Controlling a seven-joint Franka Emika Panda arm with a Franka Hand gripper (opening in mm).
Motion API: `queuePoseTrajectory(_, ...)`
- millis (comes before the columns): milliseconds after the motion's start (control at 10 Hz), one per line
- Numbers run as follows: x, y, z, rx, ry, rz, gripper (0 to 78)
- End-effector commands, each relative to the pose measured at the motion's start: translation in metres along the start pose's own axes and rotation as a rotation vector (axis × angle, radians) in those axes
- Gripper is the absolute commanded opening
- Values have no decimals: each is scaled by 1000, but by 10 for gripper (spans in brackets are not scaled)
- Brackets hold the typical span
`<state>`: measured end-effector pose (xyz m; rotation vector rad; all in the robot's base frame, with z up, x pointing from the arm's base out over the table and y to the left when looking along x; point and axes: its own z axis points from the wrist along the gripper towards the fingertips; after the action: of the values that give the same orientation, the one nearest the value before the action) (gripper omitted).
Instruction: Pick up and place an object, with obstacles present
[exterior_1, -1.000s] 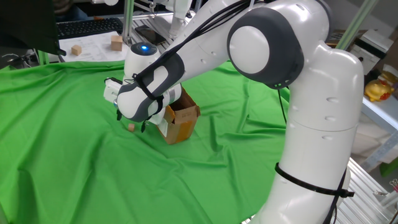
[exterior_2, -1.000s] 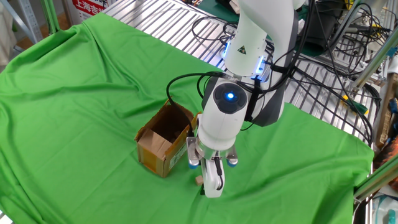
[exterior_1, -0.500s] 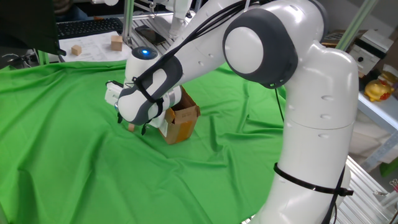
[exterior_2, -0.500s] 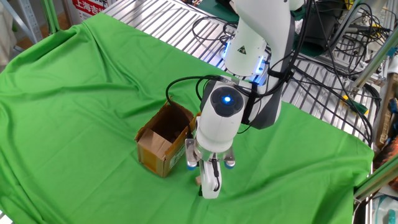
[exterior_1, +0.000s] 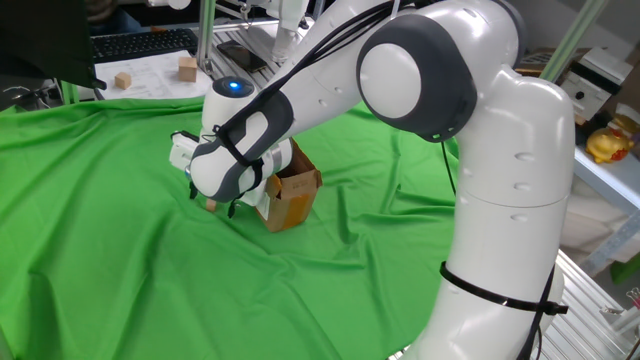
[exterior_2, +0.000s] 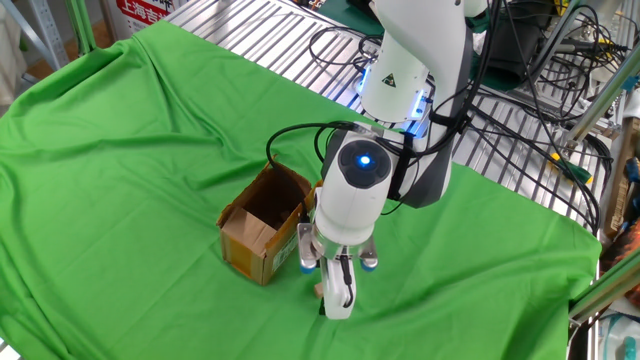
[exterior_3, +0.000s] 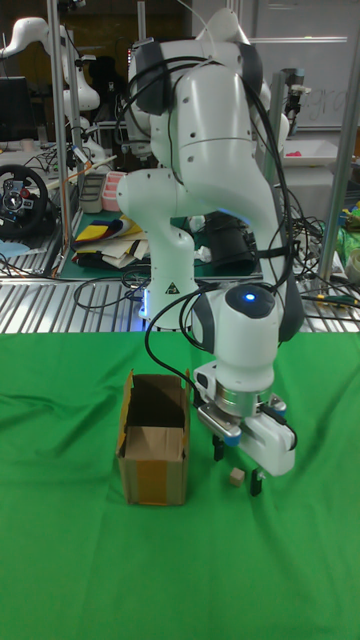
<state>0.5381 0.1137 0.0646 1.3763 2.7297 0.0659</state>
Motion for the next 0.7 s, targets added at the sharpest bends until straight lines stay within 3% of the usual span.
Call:
queuePoseTrajectory(100, -1, 1, -1, 6, -2, -8, 775)
queuePoseTrajectory(700, -1, 1, 0, 21, 2, -14, 775)
